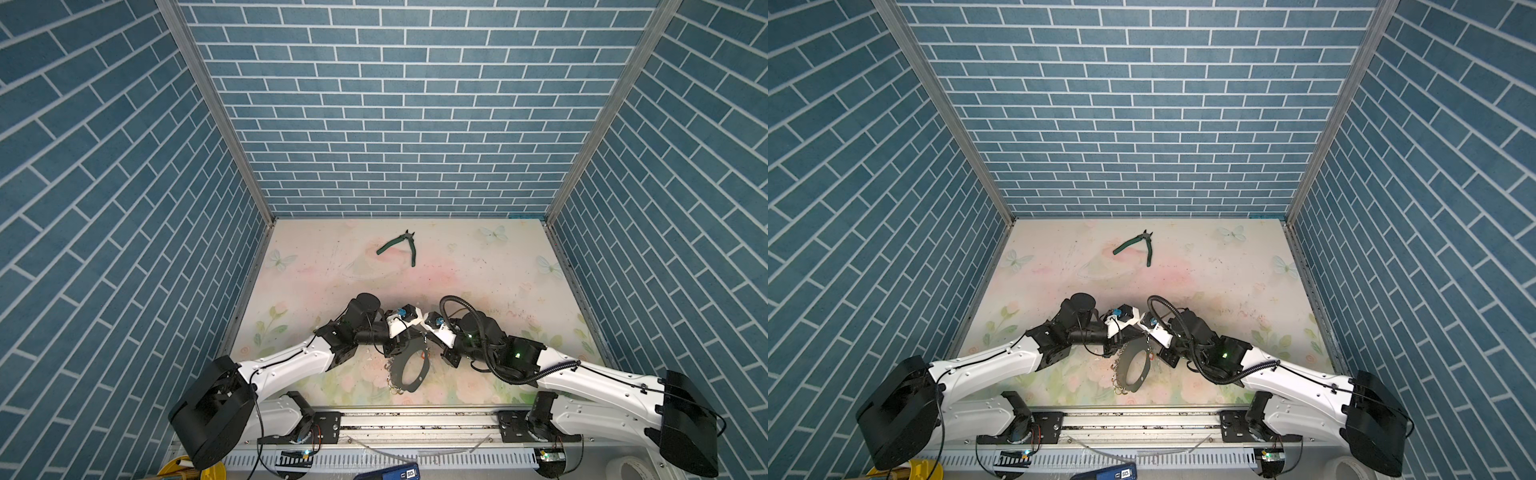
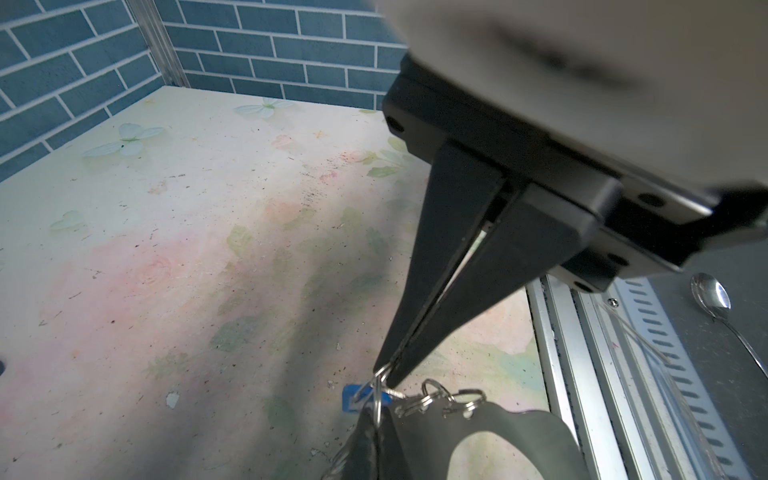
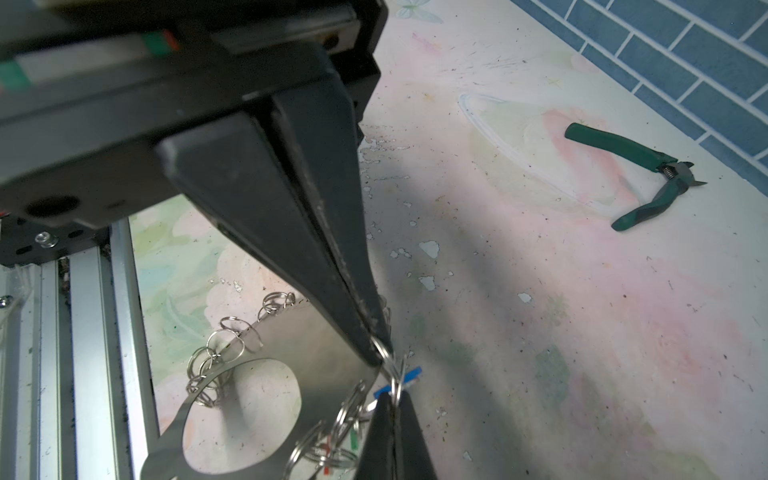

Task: Put the keys on the keyring

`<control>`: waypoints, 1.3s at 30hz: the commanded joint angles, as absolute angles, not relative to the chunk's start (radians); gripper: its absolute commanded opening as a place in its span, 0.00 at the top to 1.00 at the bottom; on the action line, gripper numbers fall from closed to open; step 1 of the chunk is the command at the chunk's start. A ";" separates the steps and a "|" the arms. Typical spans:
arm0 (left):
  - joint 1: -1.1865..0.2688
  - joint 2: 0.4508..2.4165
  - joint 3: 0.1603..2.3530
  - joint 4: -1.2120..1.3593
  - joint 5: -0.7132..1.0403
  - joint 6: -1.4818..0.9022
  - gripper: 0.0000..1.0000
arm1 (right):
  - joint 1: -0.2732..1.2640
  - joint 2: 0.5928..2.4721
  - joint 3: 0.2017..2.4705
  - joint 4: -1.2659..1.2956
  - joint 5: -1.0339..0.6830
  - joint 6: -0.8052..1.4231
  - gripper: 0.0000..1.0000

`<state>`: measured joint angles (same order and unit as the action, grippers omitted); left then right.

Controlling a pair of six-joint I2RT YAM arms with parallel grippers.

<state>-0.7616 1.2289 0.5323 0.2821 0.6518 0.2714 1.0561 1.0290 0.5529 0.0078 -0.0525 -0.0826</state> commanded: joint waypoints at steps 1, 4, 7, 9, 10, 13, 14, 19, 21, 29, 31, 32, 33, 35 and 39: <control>-0.789 1.214 0.532 0.327 0.677 0.291 1.00 | 1.067 0.968 0.534 0.146 -0.107 -0.076 0.90; -0.788 1.204 0.525 0.330 0.677 0.294 1.00 | 1.068 0.922 0.514 0.118 -0.097 -0.095 0.85; -0.786 1.188 0.517 0.335 0.681 0.303 1.00 | 1.067 0.881 0.508 0.065 -0.094 -0.127 0.80; -0.786 1.175 0.513 0.329 0.689 0.318 1.00 | 1.065 0.851 0.506 0.031 -0.046 -0.140 0.79; -0.784 1.171 0.511 0.329 0.697 0.324 1.00 | 1.063 0.836 0.501 0.023 -0.038 -0.143 0.79; -0.781 1.157 0.503 0.323 0.744 0.360 1.00 | 1.055 0.792 0.484 0.018 -0.018 -0.144 0.76; -0.779 1.153 0.499 0.325 0.758 0.371 1.00 | 1.053 0.786 0.479 0.018 -0.012 -0.144 0.76; -0.777 1.130 0.486 0.325 0.815 0.405 1.00 | 1.048 0.800 0.465 0.029 -0.020 -0.141 0.74; -0.776 1.121 0.480 0.328 0.834 0.412 1.00 | 1.044 0.808 0.463 0.029 -0.030 -0.143 0.74; -0.768 1.114 0.469 0.342 0.840 0.416 1.00 | 1.045 0.808 0.462 0.025 -0.214 -0.150 0.74; -0.767 1.112 0.468 0.350 0.839 0.411 1.00 | 1.046 0.823 0.466 0.017 -0.247 -0.150 0.74; -0.766 1.111 0.469 0.352 0.837 0.410 1.00 | 1.046 0.833 0.470 0.011 -0.259 -0.150 0.74; -0.765 1.109 0.467 0.352 0.836 0.410 1.00 | 1.046 0.842 0.472 0.007 -0.264 -0.151 0.74; -0.764 1.104 0.463 0.358 0.835 0.408 1.00 | 1.046 0.849 0.474 0.005 -0.264 -0.153 0.74; -0.762 1.105 0.460 0.365 0.836 0.398 1.00 | 1.045 0.850 0.472 0.008 -0.283 -0.156 0.74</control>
<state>-0.7677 1.1198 0.4656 0.3214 0.8139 0.4004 1.0470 0.8520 0.4820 0.0181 -0.2367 -0.1364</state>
